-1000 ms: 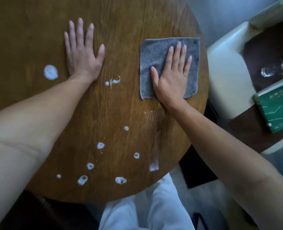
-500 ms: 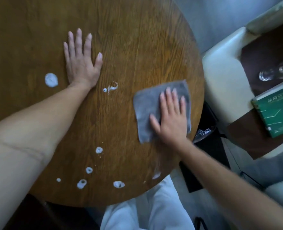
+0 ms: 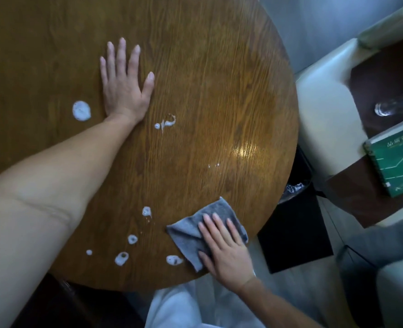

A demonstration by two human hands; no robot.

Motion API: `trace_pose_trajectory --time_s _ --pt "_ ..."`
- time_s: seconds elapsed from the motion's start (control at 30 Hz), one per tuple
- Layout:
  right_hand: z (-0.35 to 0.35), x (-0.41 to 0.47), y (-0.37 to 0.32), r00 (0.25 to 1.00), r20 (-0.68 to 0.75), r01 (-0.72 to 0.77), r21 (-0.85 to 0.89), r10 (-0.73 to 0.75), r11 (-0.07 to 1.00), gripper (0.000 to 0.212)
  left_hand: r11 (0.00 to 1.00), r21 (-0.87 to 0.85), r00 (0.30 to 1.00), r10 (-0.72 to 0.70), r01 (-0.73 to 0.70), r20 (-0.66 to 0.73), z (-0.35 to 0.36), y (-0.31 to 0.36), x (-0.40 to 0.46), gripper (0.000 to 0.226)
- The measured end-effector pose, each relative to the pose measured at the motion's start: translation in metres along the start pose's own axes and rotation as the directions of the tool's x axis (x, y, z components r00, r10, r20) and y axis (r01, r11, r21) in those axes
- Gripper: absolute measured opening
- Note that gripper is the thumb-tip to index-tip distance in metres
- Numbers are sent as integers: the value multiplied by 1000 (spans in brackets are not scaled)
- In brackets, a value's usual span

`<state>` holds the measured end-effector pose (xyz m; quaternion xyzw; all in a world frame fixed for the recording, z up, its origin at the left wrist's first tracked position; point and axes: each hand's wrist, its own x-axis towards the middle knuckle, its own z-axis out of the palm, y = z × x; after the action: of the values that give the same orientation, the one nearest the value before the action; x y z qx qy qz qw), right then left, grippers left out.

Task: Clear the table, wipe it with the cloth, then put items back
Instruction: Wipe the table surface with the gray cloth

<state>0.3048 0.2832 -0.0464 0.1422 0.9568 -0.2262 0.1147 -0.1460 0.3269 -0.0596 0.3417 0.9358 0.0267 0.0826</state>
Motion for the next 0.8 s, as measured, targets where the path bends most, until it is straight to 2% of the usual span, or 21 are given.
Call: trace_pose_trajectory --time_s 0.07,0.17,0.33,0.43,0.47,0.53,0.63,0.73,0.8 --pt "-10 5 25 997 -38 -63 -34 62 997 81 1000 -2 1000 -3 3 -1 1 0 0 66" --pt "-28 51 50 962 -135 -247 -43 239 968 91 1000 -24 1000 2 -3 -4 -1 -4 0 67" --pt "-83 183 95 825 -255 -518 13 504 855 89 1000 -26 1000 11 -10 12 -4 0 -2 69" --pt "-93 223 81 735 -264 -614 131 624 778 83 1000 -21 1000 10 -10 28 -5 -3 -2 72" --pt "-88 220 68 742 -269 -602 138 615 787 81 1000 -24 999 16 -15 43 -6 -4 -2 73" --pt "-67 191 31 827 -257 -494 96 501 864 77 999 -33 996 38 -36 74 -7 -5 -1 75" --pt "-24 111 -34 959 -108 -257 66 263 964 77 996 -60 992 66 -60 112 -13 -12 1 77" --pt "2 50 -53 995 -25 -94 28 95 995 77 994 -56 984 99 -92 145 -17 -19 1 78" --pt "2 27 -30 996 -19 -89 -17 88 996 76 993 -57 980 109 -101 169 -19 -21 2 79"
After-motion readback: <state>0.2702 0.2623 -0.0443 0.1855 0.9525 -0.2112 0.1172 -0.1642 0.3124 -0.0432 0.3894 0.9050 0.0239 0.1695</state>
